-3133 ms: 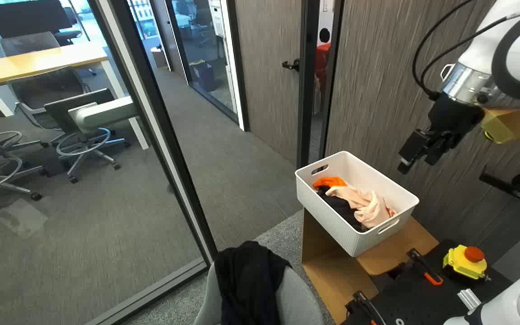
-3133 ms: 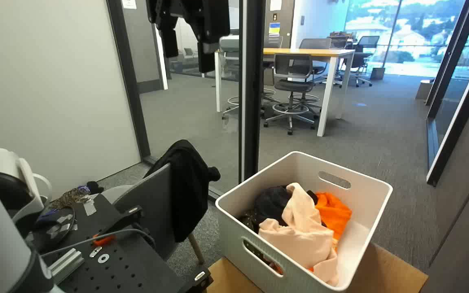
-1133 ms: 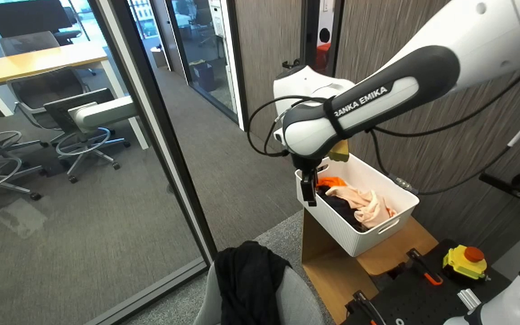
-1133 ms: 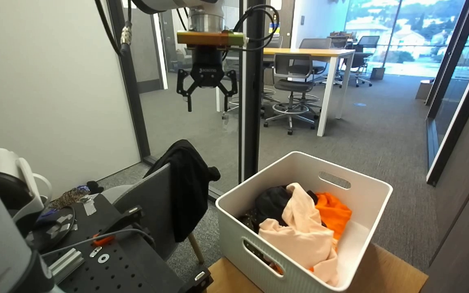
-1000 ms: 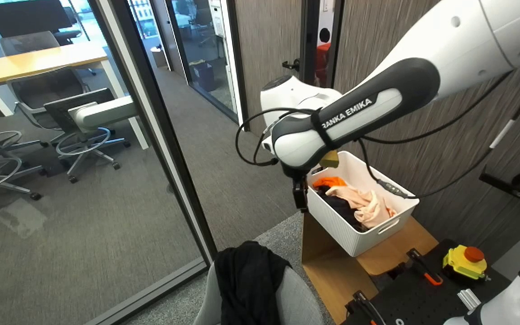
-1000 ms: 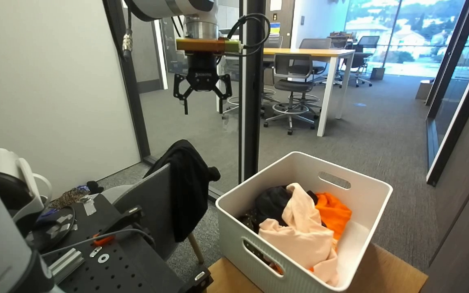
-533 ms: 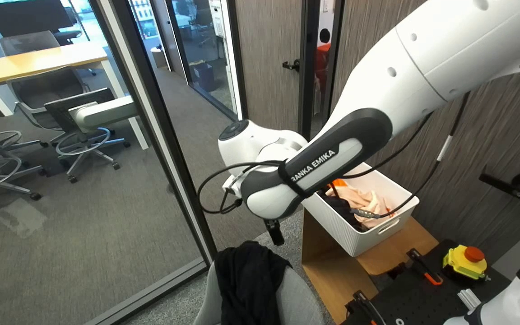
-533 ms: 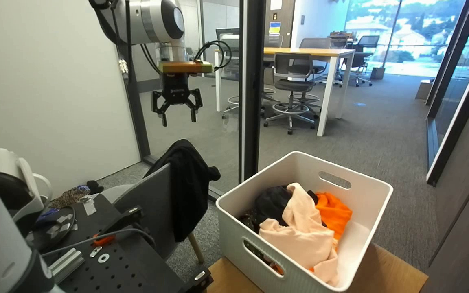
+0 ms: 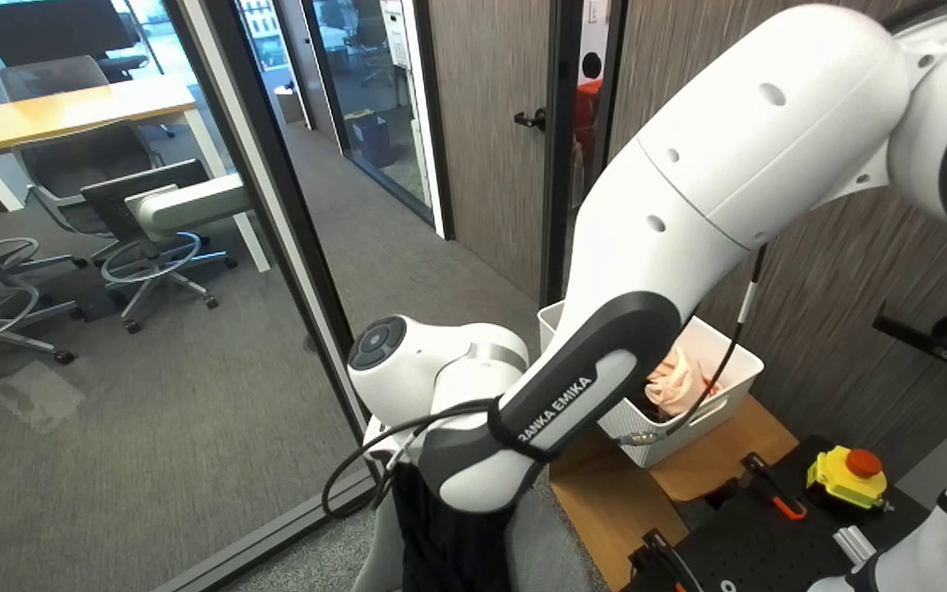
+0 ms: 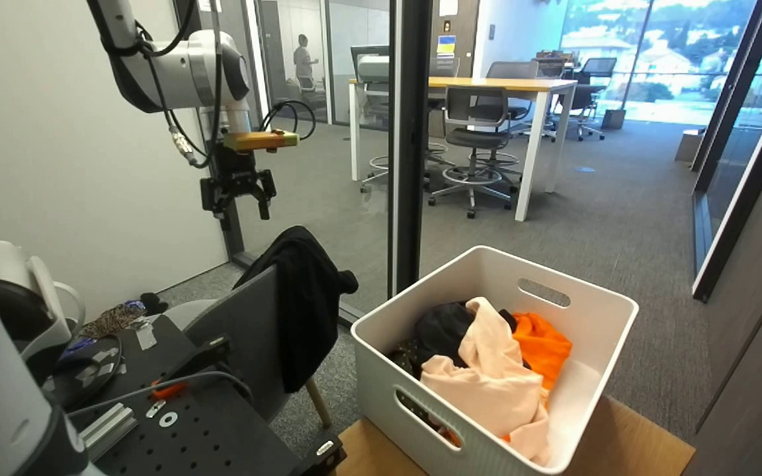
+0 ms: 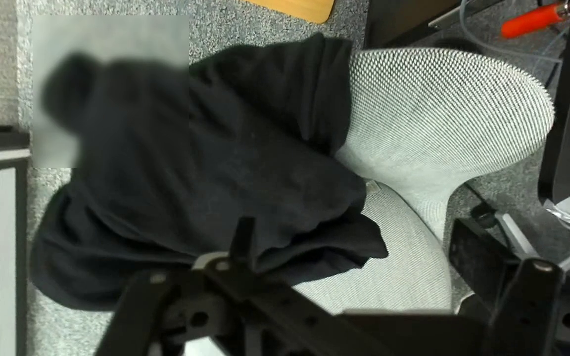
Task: Pick up the shirt from the chair and put it in the white bin
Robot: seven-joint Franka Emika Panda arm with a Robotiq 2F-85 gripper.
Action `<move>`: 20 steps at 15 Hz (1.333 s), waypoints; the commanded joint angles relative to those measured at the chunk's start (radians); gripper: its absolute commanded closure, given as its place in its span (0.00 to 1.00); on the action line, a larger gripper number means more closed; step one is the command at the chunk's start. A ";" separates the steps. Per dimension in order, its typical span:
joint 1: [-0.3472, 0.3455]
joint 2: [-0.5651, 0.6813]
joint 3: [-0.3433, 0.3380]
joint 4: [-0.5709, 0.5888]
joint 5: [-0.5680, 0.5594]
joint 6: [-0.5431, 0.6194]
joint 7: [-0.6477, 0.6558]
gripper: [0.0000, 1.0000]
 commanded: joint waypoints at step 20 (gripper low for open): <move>0.375 0.415 -0.038 0.275 -0.593 0.049 -0.018 0.00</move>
